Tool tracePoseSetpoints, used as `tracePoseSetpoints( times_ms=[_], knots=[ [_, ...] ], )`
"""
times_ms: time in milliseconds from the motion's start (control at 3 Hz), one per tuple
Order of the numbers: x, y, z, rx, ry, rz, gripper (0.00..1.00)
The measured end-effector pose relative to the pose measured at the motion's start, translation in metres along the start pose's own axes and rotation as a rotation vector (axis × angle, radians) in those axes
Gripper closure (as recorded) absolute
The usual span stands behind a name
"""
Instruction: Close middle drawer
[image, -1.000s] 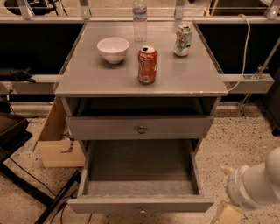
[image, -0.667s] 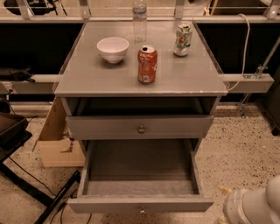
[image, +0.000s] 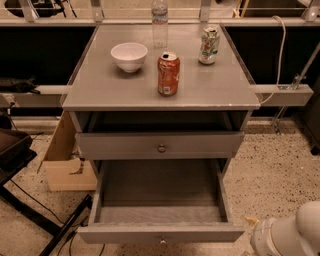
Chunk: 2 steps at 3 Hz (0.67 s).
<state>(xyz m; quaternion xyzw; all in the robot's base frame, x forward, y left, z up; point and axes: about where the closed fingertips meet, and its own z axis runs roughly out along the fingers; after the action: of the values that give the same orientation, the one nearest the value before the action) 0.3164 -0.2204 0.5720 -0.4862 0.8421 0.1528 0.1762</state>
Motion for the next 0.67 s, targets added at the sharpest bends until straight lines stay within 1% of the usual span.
tracePoseSetpoints(
  times_ms=[333,667],
  knots=[
    [0.025,0.005,0.048,-0.063,-0.006,0.003,0.16],
    [0.055,0.012,0.116,-0.095,-0.057,0.002,0.4]
  ],
)
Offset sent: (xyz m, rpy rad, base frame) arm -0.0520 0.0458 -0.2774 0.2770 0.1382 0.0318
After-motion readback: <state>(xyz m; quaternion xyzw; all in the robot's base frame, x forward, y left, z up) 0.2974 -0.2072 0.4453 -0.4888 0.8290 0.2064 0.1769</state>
